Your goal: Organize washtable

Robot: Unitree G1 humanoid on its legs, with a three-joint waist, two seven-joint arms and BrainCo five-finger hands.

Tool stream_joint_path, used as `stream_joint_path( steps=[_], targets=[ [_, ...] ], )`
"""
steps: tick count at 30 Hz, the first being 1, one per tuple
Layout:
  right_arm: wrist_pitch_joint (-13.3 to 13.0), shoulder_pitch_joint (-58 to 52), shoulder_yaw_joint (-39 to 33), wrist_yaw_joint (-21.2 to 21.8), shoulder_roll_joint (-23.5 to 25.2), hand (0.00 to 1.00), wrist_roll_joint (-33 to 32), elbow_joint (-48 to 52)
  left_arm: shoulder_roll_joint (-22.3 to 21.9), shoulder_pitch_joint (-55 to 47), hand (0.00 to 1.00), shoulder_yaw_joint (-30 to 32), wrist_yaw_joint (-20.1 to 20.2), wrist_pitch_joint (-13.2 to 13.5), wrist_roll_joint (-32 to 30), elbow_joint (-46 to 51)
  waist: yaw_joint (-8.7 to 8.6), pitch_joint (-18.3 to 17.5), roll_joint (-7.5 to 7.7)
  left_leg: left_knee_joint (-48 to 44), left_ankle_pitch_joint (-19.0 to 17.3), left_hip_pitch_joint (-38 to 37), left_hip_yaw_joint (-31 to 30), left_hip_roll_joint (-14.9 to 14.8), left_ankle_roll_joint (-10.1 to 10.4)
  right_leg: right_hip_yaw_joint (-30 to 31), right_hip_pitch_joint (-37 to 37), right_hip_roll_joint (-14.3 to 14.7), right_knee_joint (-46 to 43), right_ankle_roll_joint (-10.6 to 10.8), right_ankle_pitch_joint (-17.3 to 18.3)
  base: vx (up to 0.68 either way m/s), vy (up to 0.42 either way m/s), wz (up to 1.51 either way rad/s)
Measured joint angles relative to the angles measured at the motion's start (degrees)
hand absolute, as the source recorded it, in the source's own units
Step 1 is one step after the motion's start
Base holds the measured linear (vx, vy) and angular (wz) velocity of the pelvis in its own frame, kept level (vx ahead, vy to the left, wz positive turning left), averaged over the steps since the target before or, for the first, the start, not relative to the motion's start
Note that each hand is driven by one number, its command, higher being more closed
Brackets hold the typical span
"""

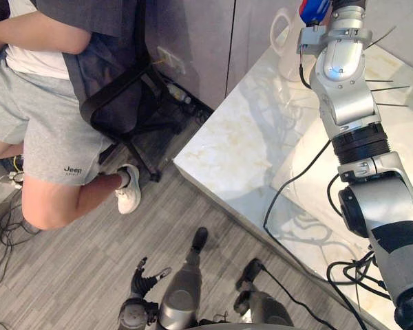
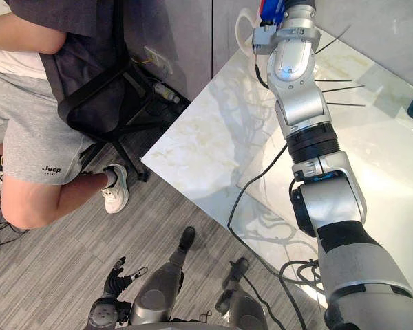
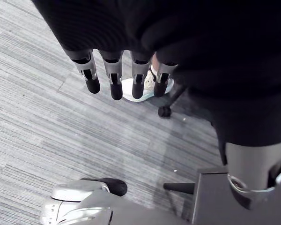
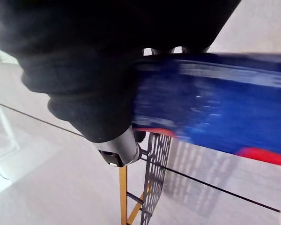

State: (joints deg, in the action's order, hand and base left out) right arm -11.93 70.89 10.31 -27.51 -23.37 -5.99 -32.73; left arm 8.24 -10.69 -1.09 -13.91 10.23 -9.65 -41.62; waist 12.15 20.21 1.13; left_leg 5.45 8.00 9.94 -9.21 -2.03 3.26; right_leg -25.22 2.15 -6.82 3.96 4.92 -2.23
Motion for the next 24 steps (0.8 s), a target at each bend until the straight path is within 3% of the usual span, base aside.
stream_joint_path(
  steps=[8,15,20,24],
  targets=[
    [-0.01,-3.22,-1.66,0.18,0.35,0.0,1.0,3.03,0.39,0.28,0.0,0.17,0.16,-0.43,-0.02,-1.19,-0.95,-0.52,0.93,0.01,0.02,-2.15,0.58,-0.16,0.03,0.35,-1.95,0.09,0.08,0.0,0.0,0.0,-0.001,-0.03],
    [-0.1,-4.4,-3.58,0.54,-0.05,0.0,2.05,9.32,1.52,0.26,0.0,0.18,1.19,-0.97,-0.06,-2.62,-1.95,-2.68,3.67,0.03,-0.1,-3.82,1.41,-0.8,0.15,1.39,-3.28,0.63,0.26,-0.01,0.0,-0.02,-0.01,-0.05],
    [-1.07,-6.34,-3.5,2.94,-4.03,0.0,1.95,14.34,1.69,0.11,0.0,0.2,1.84,-1.13,-0.12,-4.65,-2.38,-5.66,4.25,0.06,-0.13,-4.71,1.78,-0.88,0.14,1.83,-4.04,0.69,0.3,-0.02,-0.01,-0.01,-0.001,-0.02],
    [-2.53,-6.35,-3.51,4.12,-10.65,0.0,0.78,19.3,1.8,-0.86,0.0,1.07,2.74,-1.25,-0.12,-6.33,-3.8,-7.58,4.84,0.1,-0.26,-5.79,3.18,-1.09,0.13,3.29,-4.32,0.73,0.3,-0.37,-0.26,-0.04,0.0,-0.16]
  ],
)
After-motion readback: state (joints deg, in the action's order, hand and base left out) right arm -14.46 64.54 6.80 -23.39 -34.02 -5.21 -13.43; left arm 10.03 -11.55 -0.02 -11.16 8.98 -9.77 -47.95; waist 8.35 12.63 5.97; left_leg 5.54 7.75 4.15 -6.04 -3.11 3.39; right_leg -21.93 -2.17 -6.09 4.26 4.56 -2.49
